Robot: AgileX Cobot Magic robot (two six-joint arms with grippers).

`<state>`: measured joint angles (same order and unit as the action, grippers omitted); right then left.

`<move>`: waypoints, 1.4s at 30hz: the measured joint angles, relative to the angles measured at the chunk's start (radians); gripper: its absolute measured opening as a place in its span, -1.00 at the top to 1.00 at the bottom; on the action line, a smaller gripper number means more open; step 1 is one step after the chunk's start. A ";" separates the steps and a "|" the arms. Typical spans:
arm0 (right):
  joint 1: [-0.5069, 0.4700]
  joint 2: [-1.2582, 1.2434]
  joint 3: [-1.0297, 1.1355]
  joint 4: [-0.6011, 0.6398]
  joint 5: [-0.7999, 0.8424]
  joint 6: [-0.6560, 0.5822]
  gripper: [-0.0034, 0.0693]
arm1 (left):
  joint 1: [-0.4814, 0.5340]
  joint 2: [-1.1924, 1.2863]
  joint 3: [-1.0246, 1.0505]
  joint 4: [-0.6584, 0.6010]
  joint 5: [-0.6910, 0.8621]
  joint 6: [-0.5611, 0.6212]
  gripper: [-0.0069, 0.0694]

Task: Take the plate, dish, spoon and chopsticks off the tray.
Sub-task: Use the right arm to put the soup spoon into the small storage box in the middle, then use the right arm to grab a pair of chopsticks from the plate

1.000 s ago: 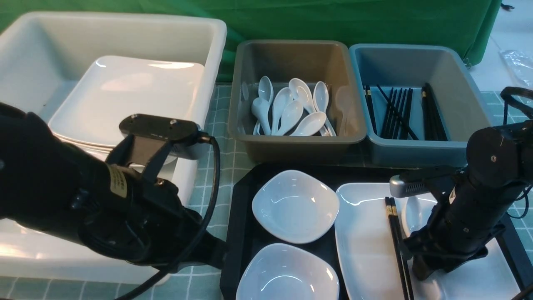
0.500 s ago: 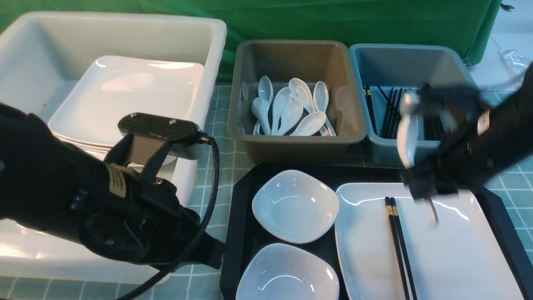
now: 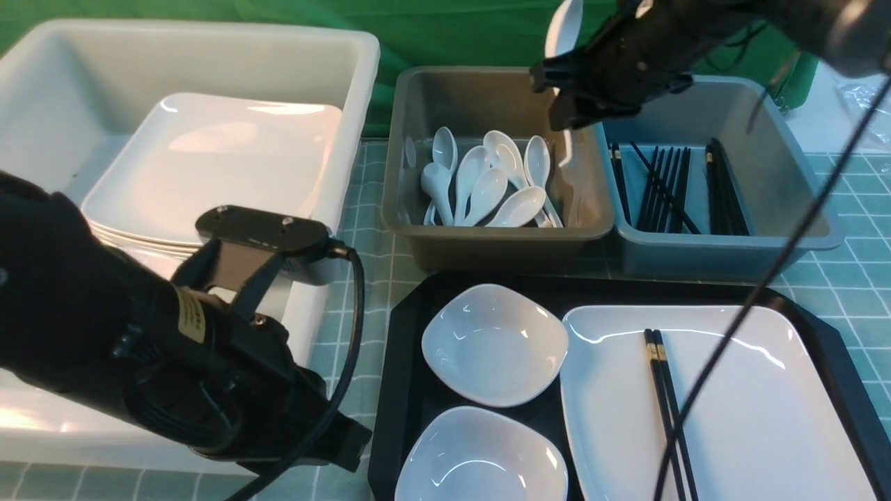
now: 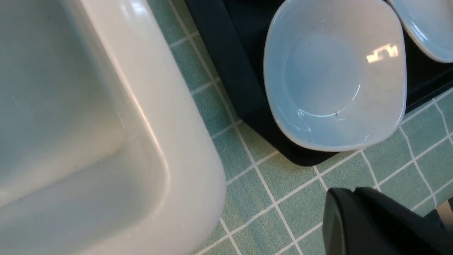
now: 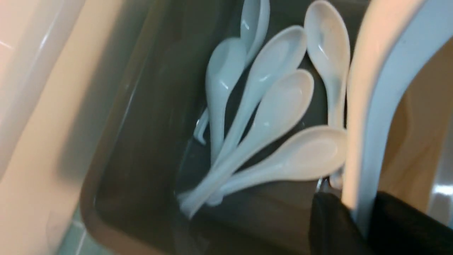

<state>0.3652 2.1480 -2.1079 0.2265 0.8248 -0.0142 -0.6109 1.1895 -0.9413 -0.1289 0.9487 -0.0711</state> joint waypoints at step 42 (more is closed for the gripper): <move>-0.014 -0.340 1.044 -0.115 -0.222 0.020 0.44 | -0.001 0.000 -0.001 0.004 -0.048 -0.003 0.80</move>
<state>0.3512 1.8082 -1.0637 0.1116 0.6029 0.0056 -0.6117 1.1895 -0.9421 -0.1247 0.9009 -0.0741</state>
